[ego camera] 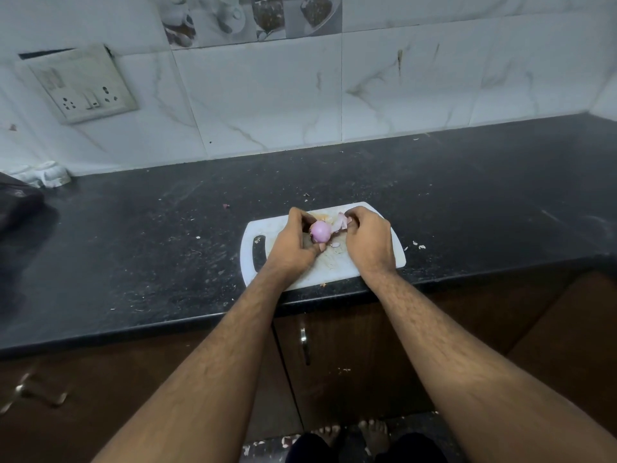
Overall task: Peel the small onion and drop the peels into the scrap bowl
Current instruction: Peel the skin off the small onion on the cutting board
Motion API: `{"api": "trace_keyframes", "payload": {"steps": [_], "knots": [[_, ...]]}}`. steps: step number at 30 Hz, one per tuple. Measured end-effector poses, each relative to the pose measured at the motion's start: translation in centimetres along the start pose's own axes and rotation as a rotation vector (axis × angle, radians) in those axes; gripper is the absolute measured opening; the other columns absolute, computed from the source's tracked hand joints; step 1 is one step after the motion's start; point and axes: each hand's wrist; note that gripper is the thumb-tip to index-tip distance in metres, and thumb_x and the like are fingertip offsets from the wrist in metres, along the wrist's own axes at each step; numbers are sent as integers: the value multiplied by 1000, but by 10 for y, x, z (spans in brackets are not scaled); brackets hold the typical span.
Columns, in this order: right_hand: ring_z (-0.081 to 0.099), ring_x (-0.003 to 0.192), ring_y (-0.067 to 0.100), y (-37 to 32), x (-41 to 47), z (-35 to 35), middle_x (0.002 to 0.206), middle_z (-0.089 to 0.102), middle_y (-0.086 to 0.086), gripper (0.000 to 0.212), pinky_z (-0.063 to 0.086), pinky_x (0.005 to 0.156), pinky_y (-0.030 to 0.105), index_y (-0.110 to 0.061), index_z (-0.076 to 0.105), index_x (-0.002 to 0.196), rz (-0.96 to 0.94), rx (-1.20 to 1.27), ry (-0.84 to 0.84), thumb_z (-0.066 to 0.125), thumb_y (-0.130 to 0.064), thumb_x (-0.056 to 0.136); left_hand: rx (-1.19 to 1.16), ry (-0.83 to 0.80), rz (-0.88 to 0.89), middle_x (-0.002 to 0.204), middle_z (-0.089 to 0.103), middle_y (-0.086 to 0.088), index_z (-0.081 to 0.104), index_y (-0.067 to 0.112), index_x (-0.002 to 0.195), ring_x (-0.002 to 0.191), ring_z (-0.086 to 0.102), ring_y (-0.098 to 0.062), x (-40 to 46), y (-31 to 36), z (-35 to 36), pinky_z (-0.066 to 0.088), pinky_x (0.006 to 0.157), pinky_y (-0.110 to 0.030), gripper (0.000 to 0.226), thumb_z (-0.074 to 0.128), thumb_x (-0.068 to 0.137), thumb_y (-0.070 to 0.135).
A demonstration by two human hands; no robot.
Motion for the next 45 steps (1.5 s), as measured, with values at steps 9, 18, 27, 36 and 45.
{"api": "trace_keyframes", "payload": {"steps": [9, 18, 27, 36, 45], "knots": [[59, 100, 17, 1, 1, 3, 99, 63, -7, 30, 48, 86, 37, -28, 72, 110, -193, -49, -283, 43, -35, 102, -77, -17, 37, 121, 72, 4, 60, 19, 123, 116, 67, -10, 2, -4, -1, 51, 98, -21, 38, 72, 90, 3], [44, 95, 22, -3, 1, 6, 99, 62, -2, 16, 41, 81, 39, -20, 52, 91, -186, -314, -223, 42, -13, 101, -158, -38, 11, 116, 76, 2, 59, 20, 110, 112, 71, -12, 2, -6, -4, 54, 98, -22, 41, 80, 82, 0], [47, 111, 26, 0, 4, 6, 117, 58, 4, 36, 46, 92, 42, -19, 67, 118, -202, -267, -231, 43, -6, 94, -106, -47, 61, 117, 74, 7, 63, 22, 114, 114, 68, -7, 1, -4, -5, 50, 99, -17, 42, 80, 82, 1], [62, 101, 14, 0, 0, 2, 108, 72, -10, 25, 48, 96, 47, -26, 69, 116, -243, -17, -157, 56, -39, 99, -29, -7, 53, 128, 69, 3, 62, 23, 137, 115, 67, -11, -1, -2, -5, 53, 103, -29, 62, 70, 80, 0], [67, 88, 8, 2, 1, 0, 90, 74, -12, 15, 56, 87, 36, -25, 73, 100, -142, 61, -144, 62, -33, 96, 152, 96, -35, 120, 68, 1, 64, 14, 125, 116, 61, -17, 3, 3, 3, 50, 101, -36, 59, 83, 81, 47]]}}
Point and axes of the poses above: each hand's wrist, its own x-axis towards the middle knuckle, its own z-axis out of the palm, y = z × x
